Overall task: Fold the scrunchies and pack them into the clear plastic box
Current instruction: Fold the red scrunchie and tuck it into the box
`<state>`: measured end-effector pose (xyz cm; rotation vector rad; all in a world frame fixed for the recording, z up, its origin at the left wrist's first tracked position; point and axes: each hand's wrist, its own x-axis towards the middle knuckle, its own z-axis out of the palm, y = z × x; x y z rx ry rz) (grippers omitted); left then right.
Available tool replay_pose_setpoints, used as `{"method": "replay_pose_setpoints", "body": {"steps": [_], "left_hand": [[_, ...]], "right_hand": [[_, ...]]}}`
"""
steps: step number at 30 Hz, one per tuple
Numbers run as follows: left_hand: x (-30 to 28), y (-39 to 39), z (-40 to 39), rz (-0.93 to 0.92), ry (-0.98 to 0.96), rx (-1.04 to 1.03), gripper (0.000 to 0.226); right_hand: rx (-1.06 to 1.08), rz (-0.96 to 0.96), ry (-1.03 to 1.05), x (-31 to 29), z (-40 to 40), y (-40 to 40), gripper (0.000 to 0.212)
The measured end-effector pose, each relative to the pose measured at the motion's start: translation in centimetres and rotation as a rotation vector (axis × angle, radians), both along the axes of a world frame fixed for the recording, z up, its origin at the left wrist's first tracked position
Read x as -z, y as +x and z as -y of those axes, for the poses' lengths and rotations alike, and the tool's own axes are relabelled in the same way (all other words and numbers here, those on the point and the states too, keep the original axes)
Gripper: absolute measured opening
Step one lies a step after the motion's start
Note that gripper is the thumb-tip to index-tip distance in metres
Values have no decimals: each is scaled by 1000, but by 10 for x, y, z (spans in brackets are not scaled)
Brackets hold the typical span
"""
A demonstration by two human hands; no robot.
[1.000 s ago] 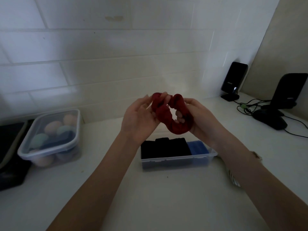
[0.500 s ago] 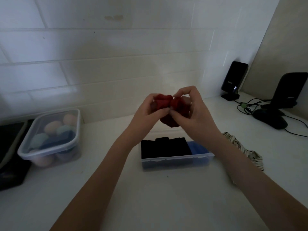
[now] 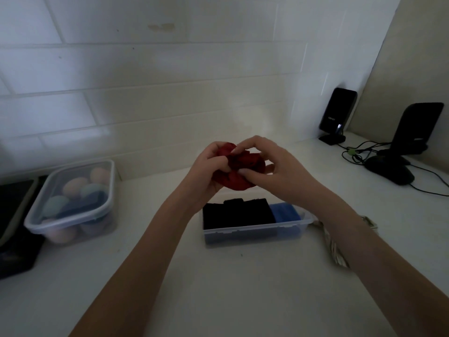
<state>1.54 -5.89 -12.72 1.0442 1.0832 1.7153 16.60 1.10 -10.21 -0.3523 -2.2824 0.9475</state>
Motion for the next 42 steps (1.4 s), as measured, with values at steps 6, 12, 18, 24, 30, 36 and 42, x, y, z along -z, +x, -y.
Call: {"method": "replay_pose_setpoints", "body": {"steps": [6,12,18,24,30,36,42], "left_hand": [[0,6,8,-234,-42,-148,38],[4,0,41,-720,-24,-258,37],[0,3,58,-1171,-256,-234,21],[-7,14,55,-1629,-513,-225,22],[-12,19,54,-1781,-670,-250,22],[-9,13,46,-1764,-801,-99,27],[-9,17,42,-1817,-840,-1,35]], "right_hand": [[26,-81,-159,9,4,-2,31],[-50,44,-135,21,14,4,25],[20,229,-51,38,24,0,29],[62,409,59,35,21,-2,33],[48,628,298,21,22,-7,41],[38,888,430,14,19,-18,45],[-36,1092,463,14,13,-35,62]]}}
